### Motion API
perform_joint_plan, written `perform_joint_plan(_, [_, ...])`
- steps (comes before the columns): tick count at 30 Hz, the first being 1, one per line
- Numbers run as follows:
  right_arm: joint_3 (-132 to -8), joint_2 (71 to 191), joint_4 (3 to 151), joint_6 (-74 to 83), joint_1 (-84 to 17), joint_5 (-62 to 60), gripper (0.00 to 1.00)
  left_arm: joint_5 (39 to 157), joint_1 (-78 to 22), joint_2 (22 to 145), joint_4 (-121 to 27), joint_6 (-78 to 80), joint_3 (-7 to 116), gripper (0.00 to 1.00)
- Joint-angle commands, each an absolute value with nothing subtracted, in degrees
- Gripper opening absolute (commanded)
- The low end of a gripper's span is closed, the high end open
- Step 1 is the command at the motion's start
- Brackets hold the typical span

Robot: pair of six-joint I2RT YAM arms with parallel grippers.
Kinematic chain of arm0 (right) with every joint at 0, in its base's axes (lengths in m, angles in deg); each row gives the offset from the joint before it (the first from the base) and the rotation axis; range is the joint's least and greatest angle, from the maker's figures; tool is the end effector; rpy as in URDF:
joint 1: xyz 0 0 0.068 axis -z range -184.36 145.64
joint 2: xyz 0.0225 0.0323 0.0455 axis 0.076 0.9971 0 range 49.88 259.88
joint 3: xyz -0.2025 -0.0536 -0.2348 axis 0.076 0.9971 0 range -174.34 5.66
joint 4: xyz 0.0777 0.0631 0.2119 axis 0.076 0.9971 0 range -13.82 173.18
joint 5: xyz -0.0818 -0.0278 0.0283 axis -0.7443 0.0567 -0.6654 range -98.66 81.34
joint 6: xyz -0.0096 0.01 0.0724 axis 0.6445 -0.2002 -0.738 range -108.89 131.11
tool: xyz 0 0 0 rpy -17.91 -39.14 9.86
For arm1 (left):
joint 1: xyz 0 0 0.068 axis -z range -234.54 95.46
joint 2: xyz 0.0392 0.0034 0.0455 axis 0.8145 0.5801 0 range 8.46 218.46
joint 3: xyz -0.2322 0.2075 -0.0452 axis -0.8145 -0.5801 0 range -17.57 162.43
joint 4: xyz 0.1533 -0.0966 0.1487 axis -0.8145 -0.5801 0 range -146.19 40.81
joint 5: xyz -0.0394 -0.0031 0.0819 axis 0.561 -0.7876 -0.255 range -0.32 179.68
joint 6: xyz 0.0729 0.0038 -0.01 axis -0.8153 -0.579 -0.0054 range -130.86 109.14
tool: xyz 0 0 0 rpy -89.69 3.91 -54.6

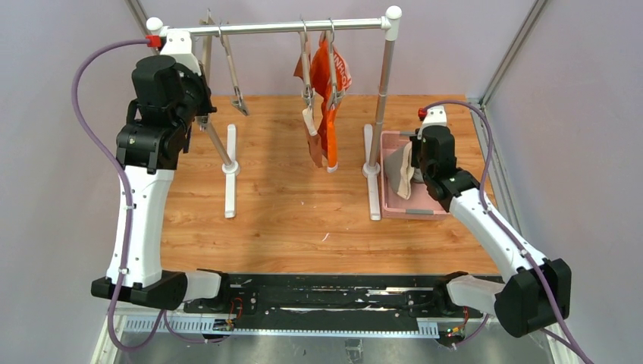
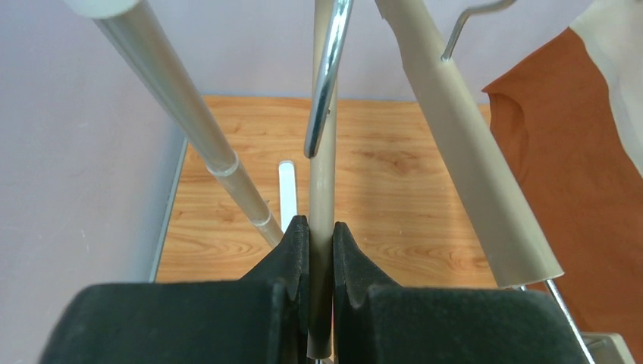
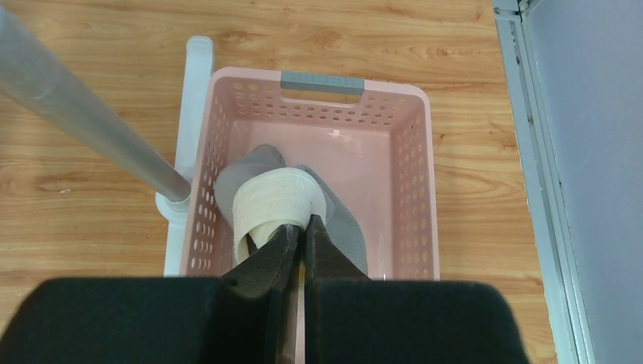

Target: Remove the underwear clipped to the hanger

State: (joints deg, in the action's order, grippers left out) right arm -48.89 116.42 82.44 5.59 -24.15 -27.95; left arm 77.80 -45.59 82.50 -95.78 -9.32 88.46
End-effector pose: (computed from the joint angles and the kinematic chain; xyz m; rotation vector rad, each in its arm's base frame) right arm 0.2391 0.0644 0.3676 -0.0042 1.8711 -0.0137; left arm 0.2161 -0.0211 0.5403 -0.0284 1.8201 0.0598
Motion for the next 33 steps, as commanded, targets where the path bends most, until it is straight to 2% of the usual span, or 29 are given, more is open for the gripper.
perform_joint_plan(1, [-46.8,118.3,78.5,5.9,-22.4,-27.5,0.01,79.9,-47.2,82.8,-94.6,-8.7,92.2,0.00])
perform_joint_plan(18, [-43.4,127.6,75.2,6.2,-20.8,-27.3,0.01,87.0,-50.8,87.9,-94.5,-9.8,97.2,0.00])
perform_joint_plan(33, [-42.3,129.5,74.1,5.9,-20.6,-27.4,0.01,89.6,-52.4,92.1,-94.7,-10.8,102.0,0.00])
